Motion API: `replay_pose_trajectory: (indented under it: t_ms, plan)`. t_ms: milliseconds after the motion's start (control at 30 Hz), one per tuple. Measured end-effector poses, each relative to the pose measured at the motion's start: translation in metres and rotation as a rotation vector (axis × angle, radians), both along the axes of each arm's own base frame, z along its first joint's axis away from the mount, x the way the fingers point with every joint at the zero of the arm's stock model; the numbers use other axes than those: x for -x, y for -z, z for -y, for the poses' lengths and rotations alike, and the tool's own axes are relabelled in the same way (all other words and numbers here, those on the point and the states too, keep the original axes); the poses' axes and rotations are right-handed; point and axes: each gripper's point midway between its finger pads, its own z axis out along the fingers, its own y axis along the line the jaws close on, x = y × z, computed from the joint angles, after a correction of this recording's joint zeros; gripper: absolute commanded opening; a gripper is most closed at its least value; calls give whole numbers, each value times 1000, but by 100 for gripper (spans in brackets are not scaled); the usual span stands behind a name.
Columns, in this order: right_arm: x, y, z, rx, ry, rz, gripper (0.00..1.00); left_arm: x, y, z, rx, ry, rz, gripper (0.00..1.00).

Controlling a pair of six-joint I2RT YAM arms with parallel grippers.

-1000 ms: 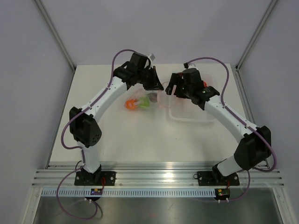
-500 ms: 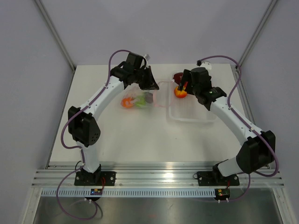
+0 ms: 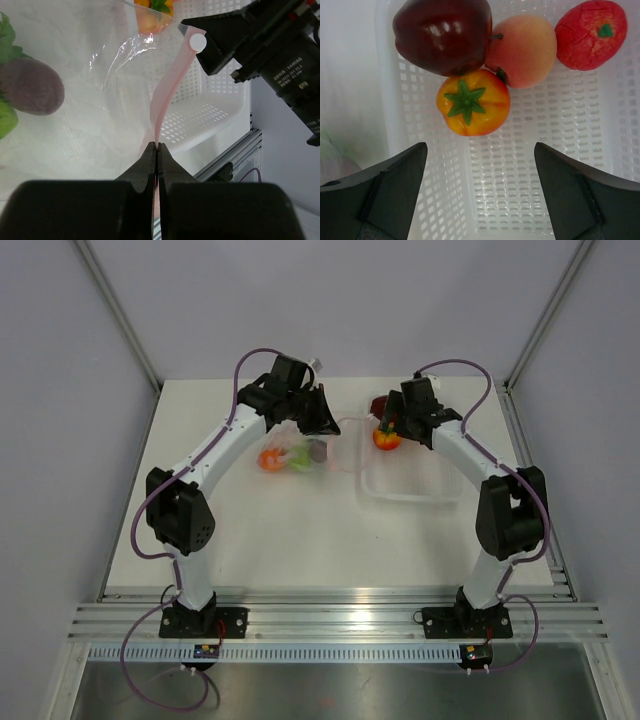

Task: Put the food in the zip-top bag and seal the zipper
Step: Pick up the fake vegetable from the bin.

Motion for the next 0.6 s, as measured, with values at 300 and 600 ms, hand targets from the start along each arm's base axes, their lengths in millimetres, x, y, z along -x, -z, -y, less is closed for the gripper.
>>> replay_pose_trajectory:
  t_ms: [300, 600]
  plan:
    - [-24, 45, -11, -83, -8, -77, 98, -2, 0, -2, -3, 0, 6, 0]
    - [-32, 77, -18, -117, -5, -120, 99, -1, 3, -7, -11, -2, 1, 0]
